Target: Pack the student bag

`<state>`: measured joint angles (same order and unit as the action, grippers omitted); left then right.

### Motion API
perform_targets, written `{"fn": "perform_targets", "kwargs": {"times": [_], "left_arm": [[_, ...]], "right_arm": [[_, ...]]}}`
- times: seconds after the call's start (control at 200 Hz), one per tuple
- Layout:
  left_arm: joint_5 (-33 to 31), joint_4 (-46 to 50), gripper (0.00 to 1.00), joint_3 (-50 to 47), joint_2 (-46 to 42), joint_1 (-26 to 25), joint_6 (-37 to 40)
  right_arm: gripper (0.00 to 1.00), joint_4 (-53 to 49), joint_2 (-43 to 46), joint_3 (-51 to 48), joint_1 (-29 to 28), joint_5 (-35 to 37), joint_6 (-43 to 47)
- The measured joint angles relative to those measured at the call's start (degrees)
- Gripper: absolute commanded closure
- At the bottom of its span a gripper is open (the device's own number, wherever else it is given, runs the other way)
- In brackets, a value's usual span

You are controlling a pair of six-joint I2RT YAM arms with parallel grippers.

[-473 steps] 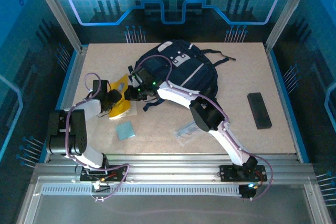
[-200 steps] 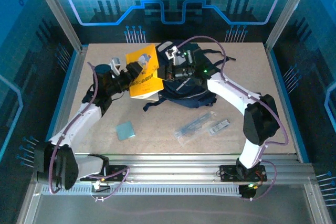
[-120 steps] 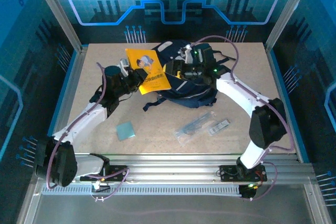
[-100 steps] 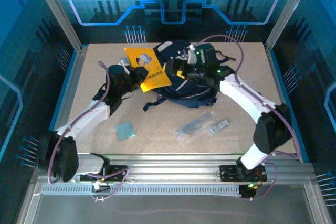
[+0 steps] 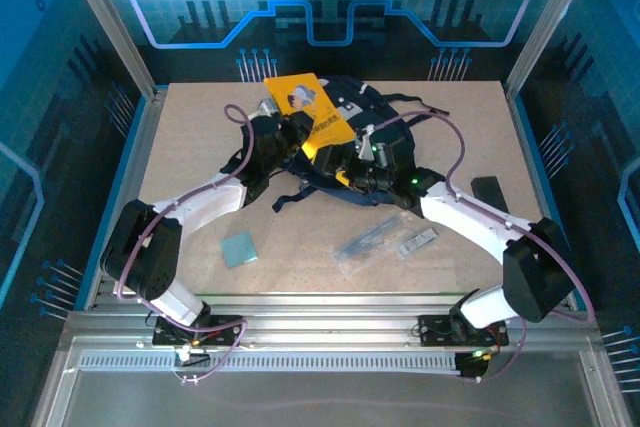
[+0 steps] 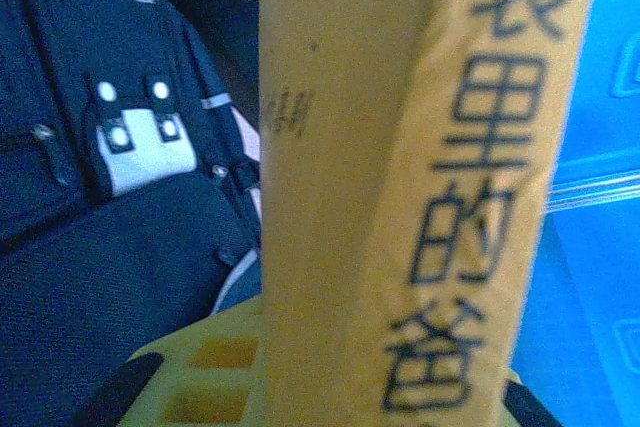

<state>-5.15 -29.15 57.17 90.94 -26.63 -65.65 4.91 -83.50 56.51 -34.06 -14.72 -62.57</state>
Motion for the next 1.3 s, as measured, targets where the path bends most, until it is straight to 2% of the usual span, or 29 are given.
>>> {"fn": "perform_targets", "kwargs": {"times": [0.105, 0.24, 0.365, 0.475, 0.525, 0.575, 0.605, 0.64, 0.755, 0.78, 0.955, 1.16, 1.301], "left_arm": [[-1.6, -0.7, 0.83, 0.0, -0.1, -1.6, -1.2], [-3.7, -0.9, 0.83, 0.0, -0.4, -2.5, -3.1], [-4.7, -1.0, 0.82, -0.7, -1.1, -2.6, -4.0], [-5.3, -0.8, 0.82, -1.5, -1.7, -3.2, -4.9], [-5.4, -0.8, 0.81, -1.5, -1.9, -3.2, -5.0], [-5.6, -0.7, 0.75, -1.5, -2.1, -3.2, -5.0], [-5.5, -0.7, 0.68, -1.6, -2.1, -3.2, -5.1], [-5.3, -0.7, 0.53, -1.7, -2.1, -3.3, -5.4], [-4.9, -0.8, 0.19, -1.7, -2.2, -3.4, -5.1], [-4.6, -0.7, 0.16, -1.6, -2.2, -3.5, -5.0], [-1.9, 6.8, 0.15, 2.6, -2.0, -3.5, 1.1], [2.5, 17.3, 0.17, 14.3, 2.4, -3.7, 13.0], [5.6, 25.4, 0.18, 23.6, 8.4, -4.8, 22.1]], "right_arm": [[0.0, 6.7, -1.5, -0.6, 0.1, 2.0, -2.5], [0.09, 13.3, -3.1, -0.7, 0.4, 2.5, -3.9], [0.37, 19.3, -5.0, -0.8, 1.3, 3.4, -5.6], [0.53, 22.6, -5.2, -1.5, 2.5, 4.8, -7.4], [0.64, 23.4, -5.4, -1.8, 2.6, 5.2, -7.2], [0.82, 24.5, -5.5, -2.0, 2.6, 5.4, -8.1], [0.93, 25.4, -5.6, -2.0, 2.7, 5.6, -8.2], [1.0, 27.0, -5.7, -2.0, 3.0, 5.7, -8.6], [1.0, 27.8, -5.9, -2.3, 4.1, 5.2, -8.2], [1.0, 27.7, -5.9, -2.4, 4.3, 5.2, -8.1], [1.0, 24.0, -2.3, -5.5, 8.5, 4.1, -5.0], [1.0, 4.0, 14.2, -6.2, 18.9, 6.9, 7.5], [1.0, -7.9, 22.7, -6.2, 29.4, 6.8, 14.7]]}}
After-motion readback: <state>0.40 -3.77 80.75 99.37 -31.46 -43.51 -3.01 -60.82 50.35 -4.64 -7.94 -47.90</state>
